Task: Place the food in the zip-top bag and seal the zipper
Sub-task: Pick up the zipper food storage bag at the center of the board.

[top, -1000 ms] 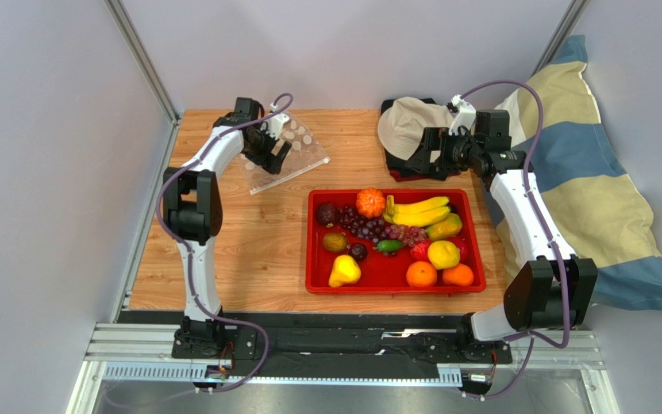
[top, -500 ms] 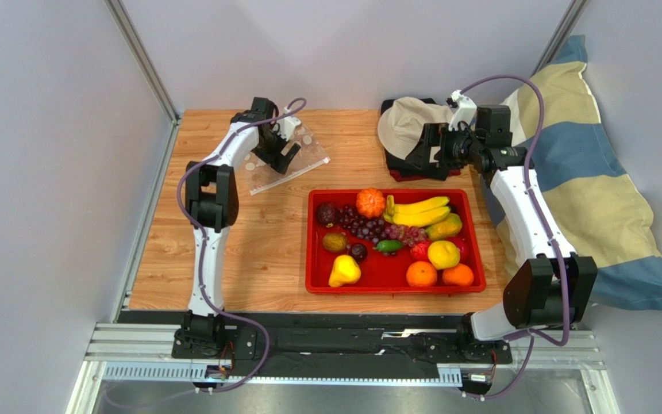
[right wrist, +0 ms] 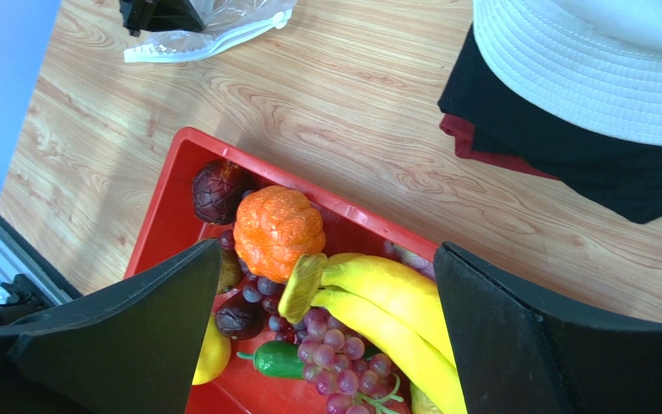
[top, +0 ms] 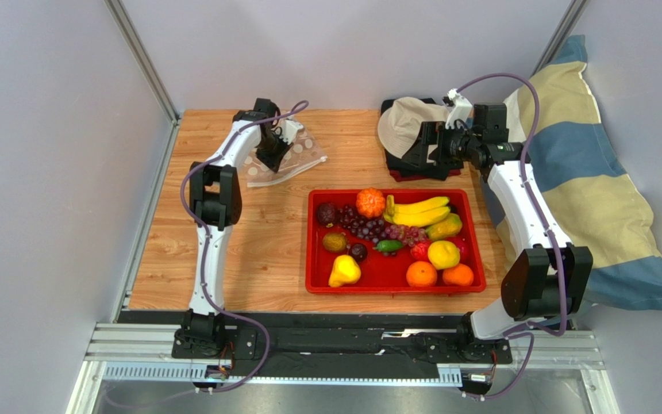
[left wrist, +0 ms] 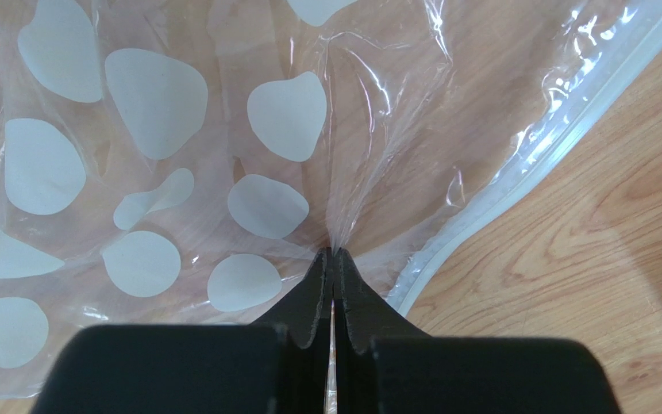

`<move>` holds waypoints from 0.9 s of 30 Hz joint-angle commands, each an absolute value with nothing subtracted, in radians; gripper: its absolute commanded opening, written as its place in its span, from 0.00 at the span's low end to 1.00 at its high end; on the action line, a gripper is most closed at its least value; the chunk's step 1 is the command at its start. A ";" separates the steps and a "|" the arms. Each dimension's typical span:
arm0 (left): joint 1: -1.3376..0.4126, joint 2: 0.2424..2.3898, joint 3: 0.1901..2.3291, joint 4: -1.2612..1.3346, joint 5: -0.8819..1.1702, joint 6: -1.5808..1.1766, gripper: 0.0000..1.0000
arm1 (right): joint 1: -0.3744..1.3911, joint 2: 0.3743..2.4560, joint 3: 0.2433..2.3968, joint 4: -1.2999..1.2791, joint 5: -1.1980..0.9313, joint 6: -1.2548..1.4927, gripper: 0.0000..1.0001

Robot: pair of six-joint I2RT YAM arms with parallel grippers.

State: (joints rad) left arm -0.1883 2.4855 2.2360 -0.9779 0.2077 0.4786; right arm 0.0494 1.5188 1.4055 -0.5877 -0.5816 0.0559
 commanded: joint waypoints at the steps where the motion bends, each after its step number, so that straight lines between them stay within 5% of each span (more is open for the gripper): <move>1: -0.183 2.459 2.227 -1.034 0.247 0.446 0.00 | 0.066 1.526 1.439 -0.542 -0.630 0.097 0.98; 19: -0.018 1.761 1.586 -0.634 0.736 -0.218 0.00 | 0.383 1.666 1.505 -0.190 -0.586 0.498 0.86; 27: 0.077 1.540 1.283 -0.344 1.073 -0.443 0.00 | 0.475 1.732 1.534 -0.051 -0.637 0.678 0.68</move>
State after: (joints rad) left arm 0.0570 1.6379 1.3842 -0.5323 0.8631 -0.3092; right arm 0.4347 1.7042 1.4792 -0.1848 -0.6056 0.5503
